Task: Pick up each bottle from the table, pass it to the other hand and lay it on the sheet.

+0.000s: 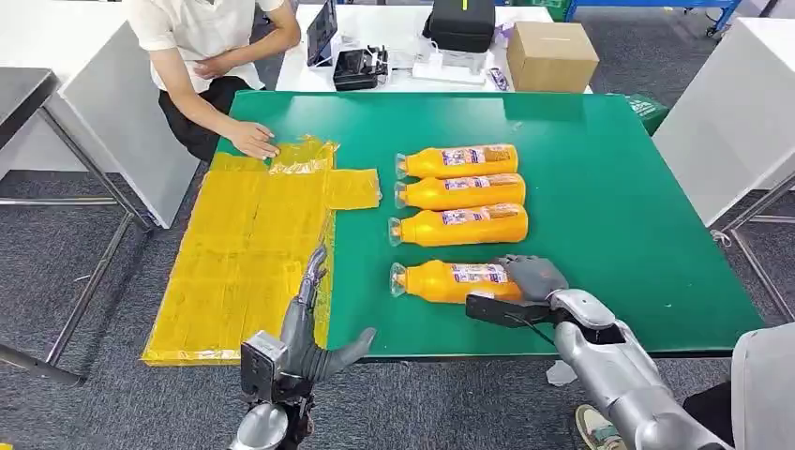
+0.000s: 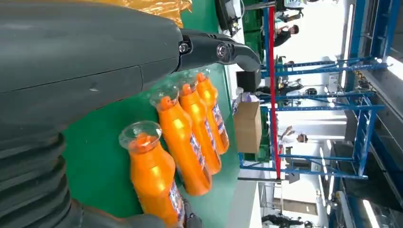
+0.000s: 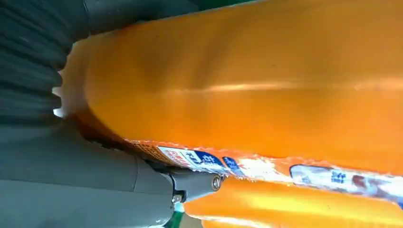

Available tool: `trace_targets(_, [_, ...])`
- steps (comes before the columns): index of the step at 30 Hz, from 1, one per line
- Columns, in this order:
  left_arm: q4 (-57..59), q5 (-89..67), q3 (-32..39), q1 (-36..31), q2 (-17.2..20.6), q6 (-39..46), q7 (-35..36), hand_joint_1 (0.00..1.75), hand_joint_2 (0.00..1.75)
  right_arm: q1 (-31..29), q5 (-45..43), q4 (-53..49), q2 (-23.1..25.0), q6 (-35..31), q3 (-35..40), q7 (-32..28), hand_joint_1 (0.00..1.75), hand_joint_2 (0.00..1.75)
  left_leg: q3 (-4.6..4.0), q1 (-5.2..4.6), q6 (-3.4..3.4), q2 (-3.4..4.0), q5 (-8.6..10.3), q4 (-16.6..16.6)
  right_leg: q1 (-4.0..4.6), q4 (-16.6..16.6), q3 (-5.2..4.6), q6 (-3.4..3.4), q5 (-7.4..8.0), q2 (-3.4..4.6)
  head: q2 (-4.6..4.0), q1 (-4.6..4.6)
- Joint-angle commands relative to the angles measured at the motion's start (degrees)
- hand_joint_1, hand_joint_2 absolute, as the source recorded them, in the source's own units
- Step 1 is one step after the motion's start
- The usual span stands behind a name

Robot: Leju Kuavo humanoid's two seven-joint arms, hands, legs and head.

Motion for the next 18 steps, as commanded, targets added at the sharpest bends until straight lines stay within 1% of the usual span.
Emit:
trace_targets(1, [1.12,0.22,0.06,-1.01,0.76,-0.83,-0.09,0.00,1.75,4.57,-6.31,0.03,-1.20,1.31,4.66,-4.73,1.75,1.75,0.18,0.03,-0.04,-0.01,-0.04,-0.15,0.05,-0.18,0.21,-0.07,-0.02,-0.13,0.00,0.02])
trace_targets(3, [0.98,0.31,0.05,-0.97,0.80,-0.93,-0.19,0.00,1.75,5.39,-8.29,-0.83,-0.47,0.56,3.74,-5.67,1.75,1.75,0.13,0.04,-0.03,0.06,-0.05,-0.05,0.04,-0.08,0.12,-0.05,0.00,-0.07,0.00,0.00])
trace_targets(4, [0.86,0.34,0.03,-0.94,0.84,-0.98,-0.23,0.00,1.75,5.74,-9.08,-1.21,-0.25,0.46,3.44,-5.98,1.75,1.75,0.17,0.04,-0.06,0.00,-0.04,-0.15,0.05,-0.16,0.18,-0.09,0.01,-0.16,0.00,0.02])
trace_targets(6, [0.81,1.55,0.33,-1.09,1.10,-1.20,-0.88,0.00,1.75,7.70,-14.20,-2.81,1.77,0.17,0.31,-8.09,1.75,1.75,0.14,0.03,-0.08,0.01,-0.02,-0.16,0.05,-0.16,0.11,-0.10,0.03,-0.16,0.00,0.02])
trace_targets(9, [0.92,1.81,0.45,-1.25,1.30,-1.27,-0.94,0.00,1.75,8.19,-14.27,-3.53,2.09,0.09,0.51,-7.93,1.75,1.75,0.09,0.07,-0.07,0.09,-0.07,-0.07,0.08,-0.09,0.05,-0.08,0.01,-0.03,0.00,0.02])
trace_targets(10, [0.92,1.81,0.45,-1.25,1.30,-1.27,-0.94,0.00,1.75,8.19,-14.27,-3.53,2.09,0.09,0.51,-7.93,1.75,1.75,0.11,0.04,-0.08,0.07,-0.03,-0.16,0.06,-0.14,0.06,-0.11,0.03,-0.09,0.00,0.02])
trace_targets(13, [-1.24,6.98,2.82,0.31,0.28,0.04,-1.71,0.00,1.75,12.17,-19.36,-8.30,5.03,-3.39,-5.73,-8.61,1.75,1.75,0.08,0.09,-0.09,0.13,-0.09,-0.06,0.09,-0.08,0.01,-0.10,0.02,0.04,0.00,0.00])
trace_targets(14, [-1.97,8.44,2.86,0.62,0.37,0.08,-1.52,0.00,1.75,13.38,-20.06,-9.80,6.00,-3.83,-7.05,-8.76,1.75,1.75,0.10,0.07,-0.09,0.13,-0.09,-0.10,0.08,-0.10,0.02,-0.12,0.02,0.03,0.00,0.02])
trace_targets(15, [-3.69,12.79,3.25,1.74,0.50,-1.04,-0.61,0.00,1.75,15.83,-22.74,-13.20,8.15,-5.06,-10.54,-9.71,1.75,1.75,0.10,0.06,-0.10,0.10,-0.07,-0.13,0.07,-0.12,0.02,-0.13,0.02,-0.03,0.00,0.02])
trace_targets(16, [-4.31,13.62,3.12,2.10,0.79,-1.16,-0.37,0.00,1.75,16.51,-22.80,-14.24,8.66,-5.09,-11.11,-9.65,1.75,1.75,0.08,0.06,-0.11,0.08,-0.07,-0.12,0.06,-0.10,0.00,-0.13,0.01,-0.04,0.00,0.02])
trace_targets(18, [-6.23,17.90,3.13,3.66,1.33,-2.73,1.19,0.00,1.75,18.61,-24.65,-17.08,11.46,-7.68,-14.32,-10.74,1.75,1.75,0.02,0.09,-0.11,0.17,-0.12,-0.07,0.09,-0.06,-0.03,-0.12,0.00,0.09,0.00,0.02])
